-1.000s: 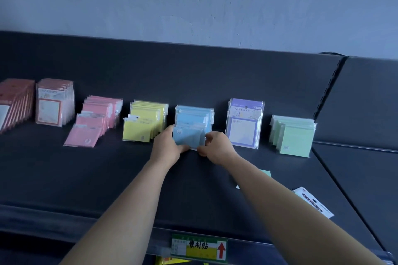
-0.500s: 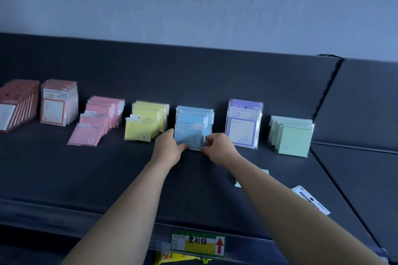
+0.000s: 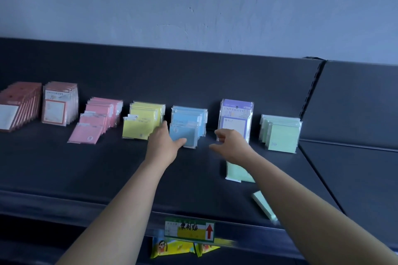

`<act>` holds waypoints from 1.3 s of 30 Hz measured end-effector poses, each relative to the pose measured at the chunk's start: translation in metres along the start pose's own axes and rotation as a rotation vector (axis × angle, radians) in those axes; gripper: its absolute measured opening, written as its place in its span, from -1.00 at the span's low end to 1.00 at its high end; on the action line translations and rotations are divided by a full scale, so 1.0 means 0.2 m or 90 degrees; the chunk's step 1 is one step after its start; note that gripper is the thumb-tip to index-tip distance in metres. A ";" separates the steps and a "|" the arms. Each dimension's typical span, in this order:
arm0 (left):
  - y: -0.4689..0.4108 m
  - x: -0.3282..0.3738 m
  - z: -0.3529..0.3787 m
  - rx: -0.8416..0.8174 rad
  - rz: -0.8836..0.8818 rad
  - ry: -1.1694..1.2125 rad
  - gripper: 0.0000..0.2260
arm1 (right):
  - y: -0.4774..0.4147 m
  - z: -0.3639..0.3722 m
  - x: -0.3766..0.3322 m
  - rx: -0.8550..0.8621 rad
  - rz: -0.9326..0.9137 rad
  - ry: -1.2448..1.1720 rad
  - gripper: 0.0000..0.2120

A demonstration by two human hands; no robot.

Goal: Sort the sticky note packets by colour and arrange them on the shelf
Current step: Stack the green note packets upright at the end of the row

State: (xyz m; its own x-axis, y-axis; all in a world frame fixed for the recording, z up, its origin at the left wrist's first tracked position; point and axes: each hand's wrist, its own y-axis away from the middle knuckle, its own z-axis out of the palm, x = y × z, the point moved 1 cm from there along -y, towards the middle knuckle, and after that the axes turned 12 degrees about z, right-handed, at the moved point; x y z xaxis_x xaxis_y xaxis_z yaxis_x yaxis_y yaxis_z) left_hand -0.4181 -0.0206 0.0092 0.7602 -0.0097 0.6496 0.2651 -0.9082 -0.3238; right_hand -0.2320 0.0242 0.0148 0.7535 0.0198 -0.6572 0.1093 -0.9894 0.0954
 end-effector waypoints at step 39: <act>0.32 0.48 0.47 -0.168 -0.030 0.437 -0.53 | 0.29 -0.55 0.78 -0.115 0.044 -0.206 -0.68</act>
State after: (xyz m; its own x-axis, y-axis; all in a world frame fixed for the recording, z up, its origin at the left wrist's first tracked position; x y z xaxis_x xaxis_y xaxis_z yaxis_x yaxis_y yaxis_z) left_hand -0.2717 -0.0394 -0.0132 0.1863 -0.1494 0.9711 0.0706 -0.9838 -0.1649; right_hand -0.0359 -0.0150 0.0006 0.5219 -0.1212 -0.8444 0.2001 -0.9448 0.2593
